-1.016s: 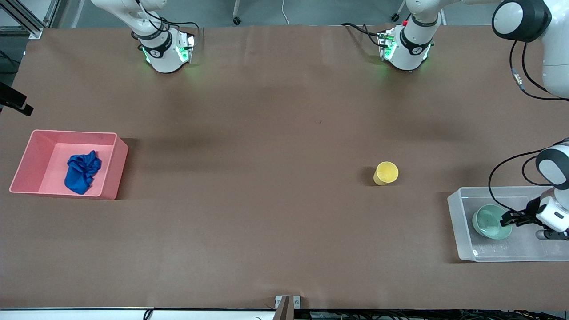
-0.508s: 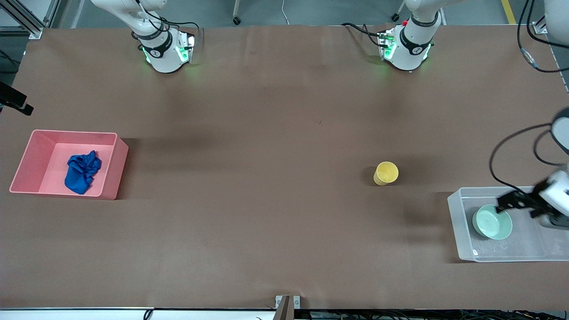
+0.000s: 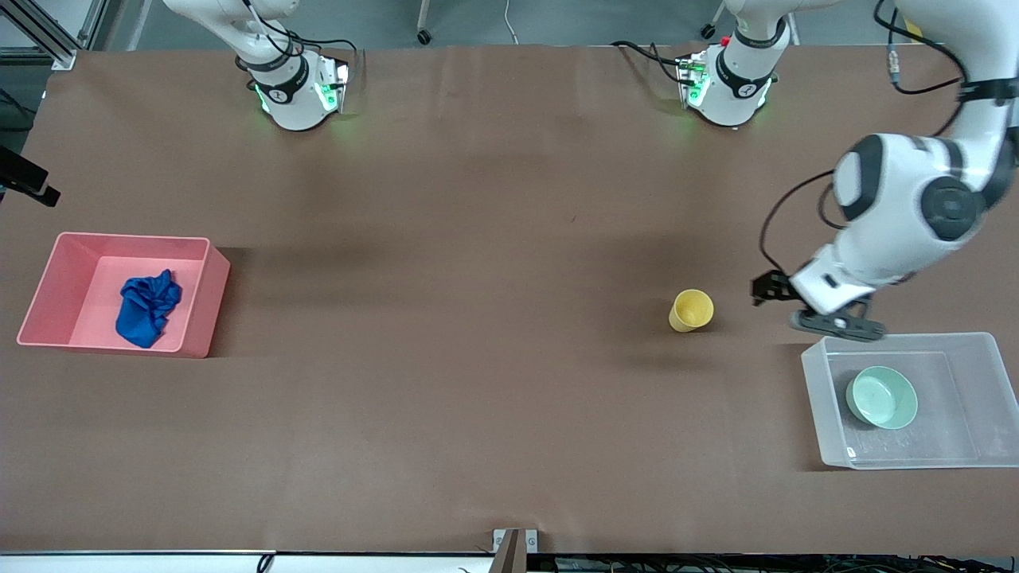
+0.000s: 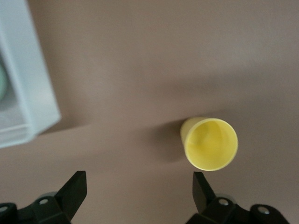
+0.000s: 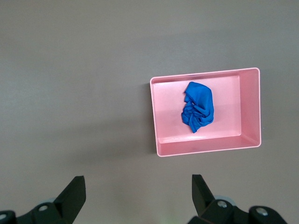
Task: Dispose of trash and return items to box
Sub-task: 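Release the bowl and move the left gripper to the yellow cup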
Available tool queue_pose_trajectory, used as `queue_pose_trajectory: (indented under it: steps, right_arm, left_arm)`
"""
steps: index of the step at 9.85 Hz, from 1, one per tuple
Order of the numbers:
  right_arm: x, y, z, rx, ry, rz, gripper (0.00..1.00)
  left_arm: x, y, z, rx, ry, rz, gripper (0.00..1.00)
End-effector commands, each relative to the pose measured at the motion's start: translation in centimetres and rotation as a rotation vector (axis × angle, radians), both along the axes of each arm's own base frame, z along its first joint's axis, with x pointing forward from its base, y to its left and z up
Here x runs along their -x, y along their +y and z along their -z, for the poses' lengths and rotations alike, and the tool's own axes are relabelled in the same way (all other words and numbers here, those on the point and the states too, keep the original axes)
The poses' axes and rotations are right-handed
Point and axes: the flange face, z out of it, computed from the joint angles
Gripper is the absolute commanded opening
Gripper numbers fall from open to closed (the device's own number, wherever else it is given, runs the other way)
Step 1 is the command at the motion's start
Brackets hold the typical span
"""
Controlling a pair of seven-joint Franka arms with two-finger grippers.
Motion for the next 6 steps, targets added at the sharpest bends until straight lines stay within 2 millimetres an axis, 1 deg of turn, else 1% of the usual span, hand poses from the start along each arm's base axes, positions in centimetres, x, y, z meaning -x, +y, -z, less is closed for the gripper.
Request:
queue_pose_trajectory:
  steps: [1,2,3,4,5,6]
  right_arm:
    - [0.9,0.1,-0.4,-0.004,-0.009,0.013,1.0]
    - [0.9,0.1,-0.4,-0.004,-0.009,0.013,1.0]
    - [0.9,0.1,-0.4,-0.004,-0.009,0.012,1.0]
    - [0.9,0.1,-0.4,-0.004,-0.009,0.009,1.0]
    - [0.9,0.1,-0.4,-0.004,-0.009,0.007,1.0]
    - [0.9,-0.1,-0.4,-0.004,-0.007,0.01,1.0]
  left_arm:
    - [3.0,-2.5,5.9,-0.002,0.021,0.048,0.98]
    - [2.7,-3.4,7.8,0.017,0.01,0.056,0.94]
    - [2.4,-3.5,9.7,0.034,-0.006,0.055,0.86]
    - [2.3,-3.7,11.4,0.046,-0.007,0.053,0.62]
    - [2.3,-4.0,12.8,0.058,-0.015,0.049,0.21]
    - [2.1,-4.0,13.4,0.058,-0.017,0.054,0.0]
